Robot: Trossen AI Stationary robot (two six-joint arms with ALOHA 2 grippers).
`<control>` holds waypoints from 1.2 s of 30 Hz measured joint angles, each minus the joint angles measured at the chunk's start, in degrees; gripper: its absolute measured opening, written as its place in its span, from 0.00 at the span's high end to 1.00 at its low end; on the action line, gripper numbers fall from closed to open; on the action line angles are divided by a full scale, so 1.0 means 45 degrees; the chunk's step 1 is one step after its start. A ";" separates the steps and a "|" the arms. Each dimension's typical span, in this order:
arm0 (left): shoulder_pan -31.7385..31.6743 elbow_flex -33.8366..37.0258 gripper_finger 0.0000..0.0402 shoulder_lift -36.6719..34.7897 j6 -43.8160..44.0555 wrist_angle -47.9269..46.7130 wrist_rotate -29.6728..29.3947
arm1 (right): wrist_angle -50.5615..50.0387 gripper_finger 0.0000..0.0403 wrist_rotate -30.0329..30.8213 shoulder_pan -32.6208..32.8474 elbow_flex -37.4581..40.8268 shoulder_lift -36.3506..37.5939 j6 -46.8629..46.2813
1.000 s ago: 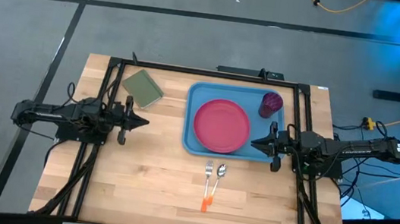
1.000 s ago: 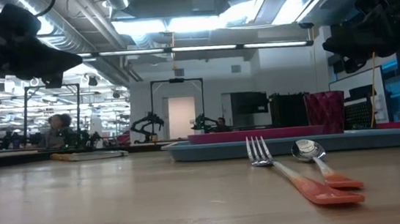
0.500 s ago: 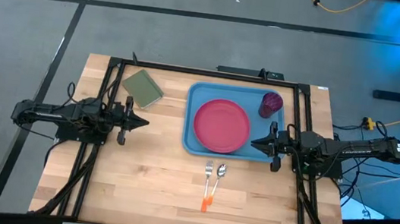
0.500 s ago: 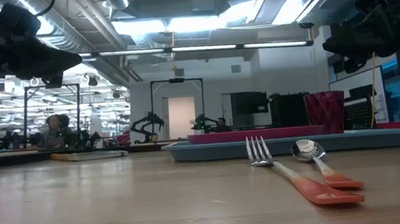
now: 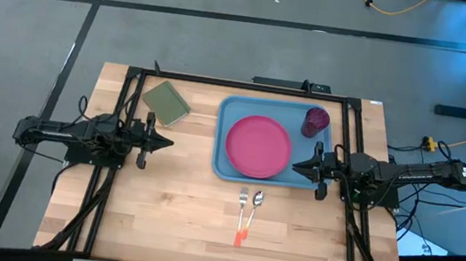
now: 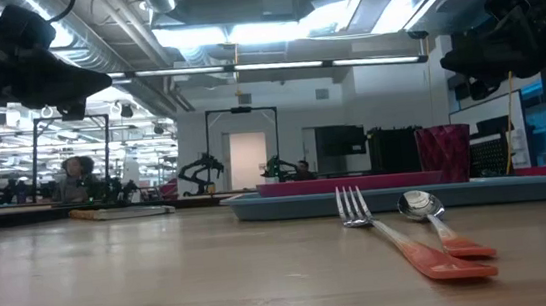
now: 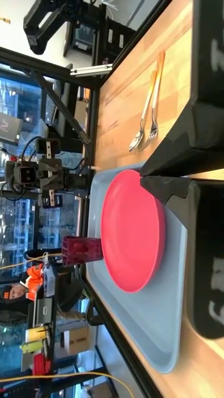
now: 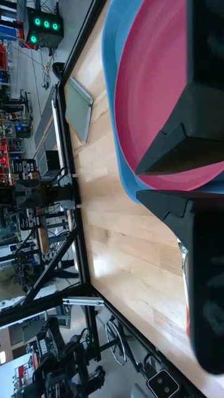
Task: Pick and place plate/cup/fork/spoon on tray
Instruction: Adjust the pink plate on the blue tray
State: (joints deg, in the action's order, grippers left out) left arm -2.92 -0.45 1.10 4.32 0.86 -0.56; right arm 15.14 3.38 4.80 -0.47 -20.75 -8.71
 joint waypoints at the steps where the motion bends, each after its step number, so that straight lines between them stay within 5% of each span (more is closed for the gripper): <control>1: 0.0000 0.0000 1.00 0.0000 0.0000 0.0000 0.0000 | 0.0008 0.87 0.0000 0.0000 0.0000 0.0000 0.0000; 7: 0.0000 0.0000 1.00 0.0000 0.0000 0.0005 0.0000 | 0.0302 0.87 0.0003 -0.0002 0.0000 0.0000 0.0364; 17: 0.0000 0.0005 1.00 0.0000 0.0000 0.0005 -0.0005 | 0.1409 0.87 -0.0453 0.0001 0.0000 0.0000 -0.2371; 24: 0.0000 0.0005 1.00 0.0000 0.0000 0.0005 -0.0005 | 0.3091 0.87 -0.2048 0.0723 -0.1369 -0.0346 -0.0696; 27: 0.0000 0.0005 1.00 0.0002 -0.0002 0.0005 -0.0005 | 0.1442 0.87 -0.1727 0.1133 -0.3127 -0.0834 0.0963; 29: 0.0000 0.0005 1.00 0.0003 -0.0003 0.0005 -0.0005 | -0.1298 0.87 -0.0342 0.1218 -0.4437 -0.1423 0.1663; 33: 0.0000 0.0005 1.00 0.0003 -0.0003 0.0005 -0.0005 | -0.6617 0.87 0.2372 0.1197 -0.6679 -0.3295 0.0334; 36: 0.0000 0.0005 1.00 0.0000 -0.0001 0.0005 -0.0005 | -0.7911 0.87 0.1448 0.1118 -0.7444 -0.4847 -0.0086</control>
State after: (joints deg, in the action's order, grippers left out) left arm -2.92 -0.43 1.10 4.31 0.89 -0.58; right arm -20.47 9.89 9.83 -33.97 -42.56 -9.10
